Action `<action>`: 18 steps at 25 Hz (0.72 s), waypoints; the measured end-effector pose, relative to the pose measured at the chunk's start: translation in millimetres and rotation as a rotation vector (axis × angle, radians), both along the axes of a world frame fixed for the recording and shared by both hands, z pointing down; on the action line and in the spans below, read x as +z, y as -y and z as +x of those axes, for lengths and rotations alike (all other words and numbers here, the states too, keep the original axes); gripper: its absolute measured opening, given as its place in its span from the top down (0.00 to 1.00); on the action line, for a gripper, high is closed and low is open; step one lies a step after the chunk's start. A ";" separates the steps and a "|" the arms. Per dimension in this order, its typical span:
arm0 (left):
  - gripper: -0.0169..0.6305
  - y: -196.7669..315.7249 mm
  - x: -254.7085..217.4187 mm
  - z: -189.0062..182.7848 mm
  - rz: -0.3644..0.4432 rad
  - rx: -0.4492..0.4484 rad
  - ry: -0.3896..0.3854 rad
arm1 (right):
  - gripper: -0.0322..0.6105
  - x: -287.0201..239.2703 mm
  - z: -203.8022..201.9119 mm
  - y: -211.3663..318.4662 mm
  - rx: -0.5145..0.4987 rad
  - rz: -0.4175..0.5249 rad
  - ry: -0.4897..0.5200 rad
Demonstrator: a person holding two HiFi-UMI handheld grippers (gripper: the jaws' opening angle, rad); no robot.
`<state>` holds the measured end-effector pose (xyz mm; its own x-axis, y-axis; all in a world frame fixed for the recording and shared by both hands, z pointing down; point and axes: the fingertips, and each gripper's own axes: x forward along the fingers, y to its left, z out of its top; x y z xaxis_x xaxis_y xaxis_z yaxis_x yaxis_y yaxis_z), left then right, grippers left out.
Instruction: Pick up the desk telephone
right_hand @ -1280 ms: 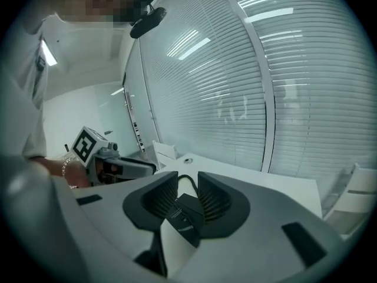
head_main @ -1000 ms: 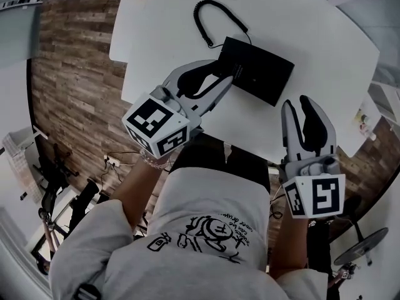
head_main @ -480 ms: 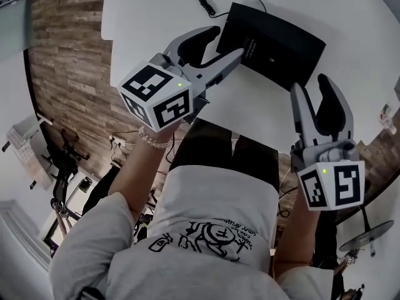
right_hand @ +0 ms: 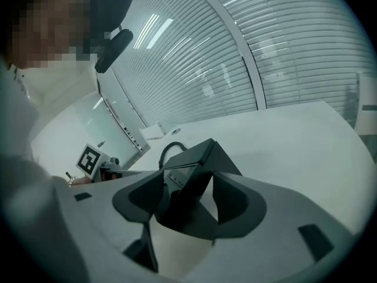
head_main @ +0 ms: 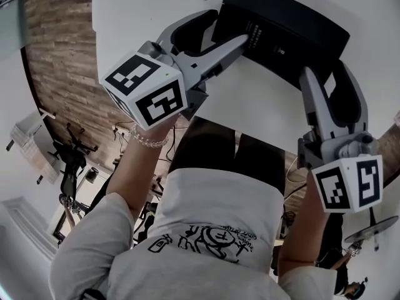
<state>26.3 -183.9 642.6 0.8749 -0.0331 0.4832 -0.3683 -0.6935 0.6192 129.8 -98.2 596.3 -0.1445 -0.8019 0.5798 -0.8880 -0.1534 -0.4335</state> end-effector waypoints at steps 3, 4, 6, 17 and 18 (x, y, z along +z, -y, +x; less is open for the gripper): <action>0.53 -2.5 2.4 5.2 0.014 0.021 0.020 | 0.60 8.9 -0.1 -0.6 0.001 -0.003 0.039; 0.53 -3.1 4.2 6.8 0.015 0.025 0.026 | 0.60 11.3 -0.3 -0.8 0.003 0.000 0.052; 0.53 -3.8 7.2 7.5 0.016 0.027 0.037 | 0.60 14.3 -2.2 -0.9 0.001 0.008 0.069; 0.54 -3.6 9.7 5.1 0.023 0.025 0.074 | 0.62 14.4 -3.9 1.3 0.036 0.019 0.129; 0.54 -3.2 8.6 5.1 0.024 0.024 0.074 | 0.62 13.5 -3.9 1.6 0.035 0.019 0.130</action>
